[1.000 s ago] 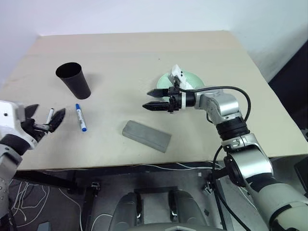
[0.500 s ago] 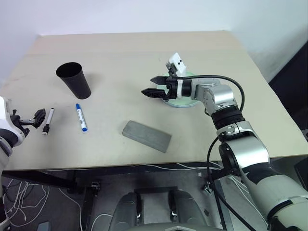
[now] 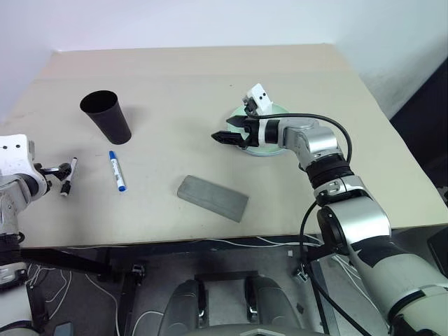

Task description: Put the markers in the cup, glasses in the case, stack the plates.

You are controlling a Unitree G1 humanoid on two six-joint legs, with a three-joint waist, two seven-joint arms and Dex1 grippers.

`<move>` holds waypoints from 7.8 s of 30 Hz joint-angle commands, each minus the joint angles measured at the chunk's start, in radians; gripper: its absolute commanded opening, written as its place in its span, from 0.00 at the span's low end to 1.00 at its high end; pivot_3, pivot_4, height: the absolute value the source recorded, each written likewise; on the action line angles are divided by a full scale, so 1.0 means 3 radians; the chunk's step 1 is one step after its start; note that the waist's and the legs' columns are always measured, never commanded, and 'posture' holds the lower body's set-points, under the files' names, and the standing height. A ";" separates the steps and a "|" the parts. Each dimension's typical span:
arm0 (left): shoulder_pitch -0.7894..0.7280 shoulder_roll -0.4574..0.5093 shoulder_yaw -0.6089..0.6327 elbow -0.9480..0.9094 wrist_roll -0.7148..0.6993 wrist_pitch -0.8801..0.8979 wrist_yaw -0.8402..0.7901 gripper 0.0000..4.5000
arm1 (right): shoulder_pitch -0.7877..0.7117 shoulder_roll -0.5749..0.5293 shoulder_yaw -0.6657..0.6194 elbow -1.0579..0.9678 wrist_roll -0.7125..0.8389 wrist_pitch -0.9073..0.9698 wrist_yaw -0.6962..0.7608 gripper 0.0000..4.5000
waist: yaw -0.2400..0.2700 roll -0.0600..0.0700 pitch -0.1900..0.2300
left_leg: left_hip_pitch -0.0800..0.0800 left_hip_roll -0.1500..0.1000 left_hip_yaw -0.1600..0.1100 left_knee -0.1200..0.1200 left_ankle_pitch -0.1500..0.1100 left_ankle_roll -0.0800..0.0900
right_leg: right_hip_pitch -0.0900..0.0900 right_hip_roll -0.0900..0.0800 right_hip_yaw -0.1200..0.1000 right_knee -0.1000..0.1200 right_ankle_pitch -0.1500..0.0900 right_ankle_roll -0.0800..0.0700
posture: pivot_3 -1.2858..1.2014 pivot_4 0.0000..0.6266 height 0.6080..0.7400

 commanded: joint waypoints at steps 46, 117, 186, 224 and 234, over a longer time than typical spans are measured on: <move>0.0106 -0.0064 0.0086 -0.0163 0.0064 0.0337 -0.0138 0.05 | 0.0195 0.0119 -0.0272 -0.0368 0.0061 0.0091 -0.0366 1.00 | -0.0016 0.0000 0.0000 | 0.0002 0.0001 0.0000 0.0000 0.0003 -0.0005 | -0.0002 -0.0001 0.0001 0.0007 0.0000 0.0000 | 0.52 0.24 1.00; -0.1938 -0.0517 -0.0113 0.2222 0.0313 -0.4118 -0.0969 0.05 | 0.0950 -0.0194 -0.0129 -0.2021 0.0415 -0.0124 -0.0146 1.00 | 0.0033 -0.0011 0.0002 | 0.0002 -0.0002 0.0006 0.0027 0.0014 0.0016 | 0.0015 0.0018 -0.0007 0.0008 0.0016 0.0029 | 0.52 0.24 1.00; -0.1835 -0.0535 -0.0129 0.2050 0.0497 -0.4078 -0.0629 0.99 | 0.1054 -0.0321 -0.0130 -0.2131 0.0350 -0.0174 -0.0123 1.00 | 0.0025 -0.0014 0.0004 | 0.0000 -0.0001 0.0005 0.0052 0.0010 0.0024 | 0.0024 0.0018 -0.0008 0.0012 0.0022 0.0039 | 0.52 0.24 1.00; -0.0397 -0.1789 -0.0179 -0.1450 0.0462 0.0179 0.1480 0.99 | 0.0829 -0.0339 -0.0093 -0.1651 0.0208 -0.0437 0.0114 1.00 | 0.0106 -0.0015 0.0004 | 0.0005 -0.0002 0.0000 0.0058 0.0011 0.0028 | 0.0034 0.0015 -0.0004 0.0001 0.0032 0.0035 | 0.52 0.24 1.00; -0.0733 -0.2285 0.0099 -0.1099 0.0627 0.1024 0.1988 0.99 | 0.0872 -0.0384 -0.0077 -0.1693 0.0165 -0.0371 0.0004 1.00 | 0.0106 -0.0015 0.0004 | 0.0005 -0.0001 -0.0001 0.0057 0.0011 0.0028 | 0.0034 0.0010 -0.0003 0.0002 0.0033 0.0034 | 0.52 0.24 1.00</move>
